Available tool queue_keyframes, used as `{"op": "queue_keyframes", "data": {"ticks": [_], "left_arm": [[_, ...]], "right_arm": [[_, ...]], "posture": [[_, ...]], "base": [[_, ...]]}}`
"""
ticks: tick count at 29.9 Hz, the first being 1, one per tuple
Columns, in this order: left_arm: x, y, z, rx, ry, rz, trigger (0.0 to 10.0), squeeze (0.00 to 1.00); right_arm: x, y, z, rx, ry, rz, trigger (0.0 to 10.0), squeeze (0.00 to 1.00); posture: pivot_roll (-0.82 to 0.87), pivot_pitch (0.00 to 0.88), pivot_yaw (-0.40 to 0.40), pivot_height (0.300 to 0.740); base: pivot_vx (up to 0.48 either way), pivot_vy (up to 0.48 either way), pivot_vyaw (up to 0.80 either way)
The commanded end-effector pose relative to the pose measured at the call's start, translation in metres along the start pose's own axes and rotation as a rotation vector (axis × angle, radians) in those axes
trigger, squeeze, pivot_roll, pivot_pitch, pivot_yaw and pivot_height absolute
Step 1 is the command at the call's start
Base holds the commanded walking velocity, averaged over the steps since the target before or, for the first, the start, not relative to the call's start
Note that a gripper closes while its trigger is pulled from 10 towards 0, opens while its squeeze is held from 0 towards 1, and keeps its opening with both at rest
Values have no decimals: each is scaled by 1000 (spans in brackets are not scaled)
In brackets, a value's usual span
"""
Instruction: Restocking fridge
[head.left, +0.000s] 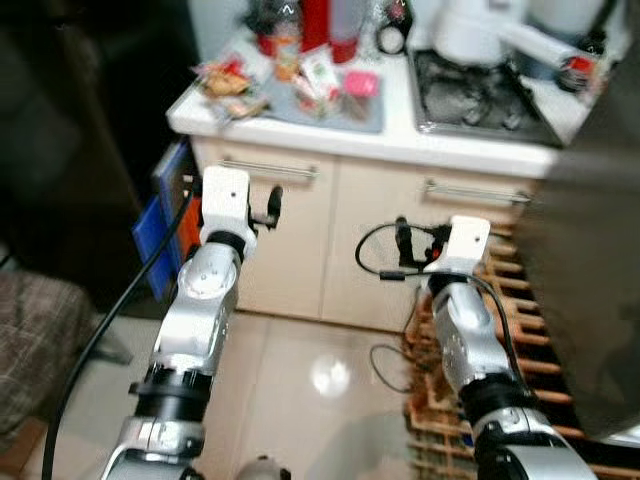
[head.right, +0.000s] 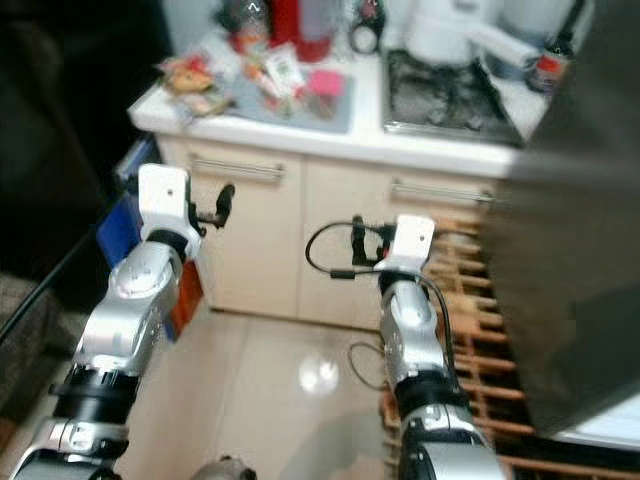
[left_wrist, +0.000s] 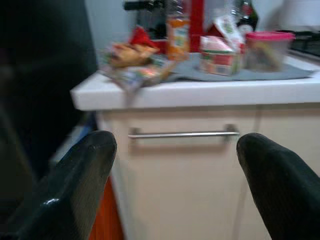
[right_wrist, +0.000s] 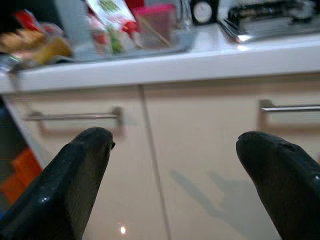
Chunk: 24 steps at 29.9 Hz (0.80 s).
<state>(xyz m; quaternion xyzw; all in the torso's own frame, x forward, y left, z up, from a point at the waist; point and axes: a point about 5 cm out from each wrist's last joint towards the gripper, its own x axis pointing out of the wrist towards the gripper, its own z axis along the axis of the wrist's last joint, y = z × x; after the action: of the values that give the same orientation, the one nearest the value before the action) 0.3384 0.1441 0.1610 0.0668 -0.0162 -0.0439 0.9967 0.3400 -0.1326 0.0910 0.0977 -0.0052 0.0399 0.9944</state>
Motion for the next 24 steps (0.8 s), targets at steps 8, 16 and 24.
{"op": "queue_keyframes", "data": {"ticks": [8,16,24], "left_arm": [[5,-21,6,16,-13,-105,10000,0],[2,-39,4,-59,-43,-60,10000,0],[8,-43,5,-115,-66,-67,10000,0]], "right_arm": [[-3,-10,2,-22,-9,-33,10000,63],[-2,-20,11,-75,-29,-18,10000,55],[4,-22,29,-96,-99,-40,10000,51]], "posture": [[19,0,-1,740],[-10,0,-60,740],[-27,0,-58,740]], "base": [[0,294,-300],[0,0,-100],[234,0,0]]}}
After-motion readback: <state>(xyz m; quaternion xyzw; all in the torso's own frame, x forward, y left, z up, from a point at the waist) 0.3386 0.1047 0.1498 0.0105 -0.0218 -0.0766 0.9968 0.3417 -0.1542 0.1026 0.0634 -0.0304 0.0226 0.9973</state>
